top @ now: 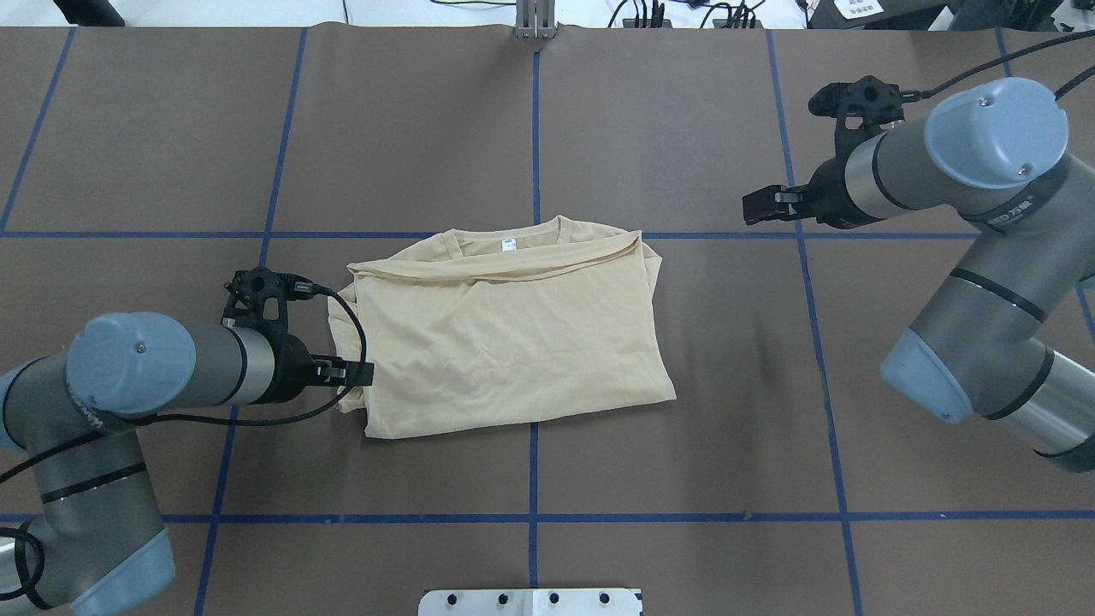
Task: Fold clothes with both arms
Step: 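Lower the left gripper beside the folded shirt while the right gripper withdraws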
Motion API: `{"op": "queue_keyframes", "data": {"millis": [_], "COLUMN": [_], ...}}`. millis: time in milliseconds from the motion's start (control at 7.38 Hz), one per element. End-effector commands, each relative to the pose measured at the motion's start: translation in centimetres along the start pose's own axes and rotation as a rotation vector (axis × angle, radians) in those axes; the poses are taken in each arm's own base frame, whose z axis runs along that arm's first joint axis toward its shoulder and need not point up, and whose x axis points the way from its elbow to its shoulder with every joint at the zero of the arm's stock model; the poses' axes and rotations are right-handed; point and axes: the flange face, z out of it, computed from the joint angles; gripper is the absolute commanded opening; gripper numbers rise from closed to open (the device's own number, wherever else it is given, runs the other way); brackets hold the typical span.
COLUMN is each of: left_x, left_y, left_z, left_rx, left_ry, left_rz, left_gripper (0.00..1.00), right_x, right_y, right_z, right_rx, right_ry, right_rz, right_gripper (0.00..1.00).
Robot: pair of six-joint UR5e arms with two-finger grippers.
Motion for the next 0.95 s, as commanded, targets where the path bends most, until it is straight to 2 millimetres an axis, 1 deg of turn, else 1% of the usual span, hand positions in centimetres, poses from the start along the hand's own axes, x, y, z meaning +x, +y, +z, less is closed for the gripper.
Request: {"op": "queue_keyframes", "data": {"millis": [0, 136, 271, 542, 813], "left_x": [1.4, 1.6, 2.0, 2.3, 2.2], "left_y": [2.9, 3.1, 3.8, 4.4, 4.5], "left_z": [1.1, 1.1, 1.3, 1.6, 1.8], "left_rx": [-0.028, -0.031, -0.042, -0.054, -0.055], "left_ry": [0.012, 0.014, 0.019, 0.022, 0.018], "left_rz": [-0.024, -0.021, -0.016, -0.009, -0.008], "left_gripper": [0.67, 0.65, 0.65, 0.65, 0.52], "right_x": [0.8, 0.7, 0.7, 0.8, 0.7], "right_y": [0.0, 0.0, 0.0, -0.1, 0.0], "right_z": [-0.1, -0.1, -0.1, 0.0, 0.1], "right_rx": [0.001, 0.004, 0.007, 0.009, 0.009], "right_ry": [-0.008, -0.007, -0.005, -0.002, -0.002], "right_rz": [-0.005, -0.006, -0.006, -0.006, -0.005], "right_gripper": [1.00, 1.00, 1.00, 1.00, 1.00]}}
